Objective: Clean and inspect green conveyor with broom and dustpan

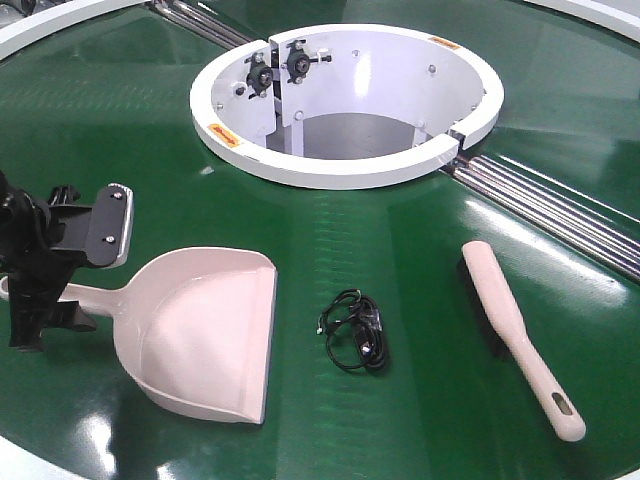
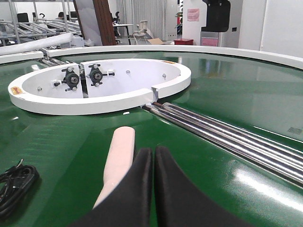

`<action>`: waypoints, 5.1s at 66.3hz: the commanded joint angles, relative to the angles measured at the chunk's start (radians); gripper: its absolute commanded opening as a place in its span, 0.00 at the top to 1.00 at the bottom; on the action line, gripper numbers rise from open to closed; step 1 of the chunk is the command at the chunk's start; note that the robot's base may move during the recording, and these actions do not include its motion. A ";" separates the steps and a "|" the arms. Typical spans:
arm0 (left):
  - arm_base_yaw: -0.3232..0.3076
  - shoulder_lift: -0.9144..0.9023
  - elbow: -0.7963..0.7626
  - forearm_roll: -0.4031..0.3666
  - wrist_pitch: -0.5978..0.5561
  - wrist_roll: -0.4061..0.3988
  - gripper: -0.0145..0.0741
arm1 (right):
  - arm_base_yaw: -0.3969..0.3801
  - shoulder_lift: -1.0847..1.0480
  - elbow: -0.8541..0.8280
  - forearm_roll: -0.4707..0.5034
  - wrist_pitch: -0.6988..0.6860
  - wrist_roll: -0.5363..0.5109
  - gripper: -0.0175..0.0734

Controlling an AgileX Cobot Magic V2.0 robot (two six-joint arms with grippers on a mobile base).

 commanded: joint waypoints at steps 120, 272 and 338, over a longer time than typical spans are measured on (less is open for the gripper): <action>-0.118 0.099 -0.144 0.173 0.016 -0.230 0.85 | -0.003 -0.012 0.020 -0.003 -0.076 -0.007 0.82; -0.224 0.233 -0.210 0.353 0.047 -0.254 0.85 | -0.003 0.005 -0.046 0.000 -0.202 0.013 0.82; -0.224 0.233 -0.210 0.353 0.047 -0.254 0.85 | -0.003 0.639 -0.631 0.110 0.527 0.034 0.80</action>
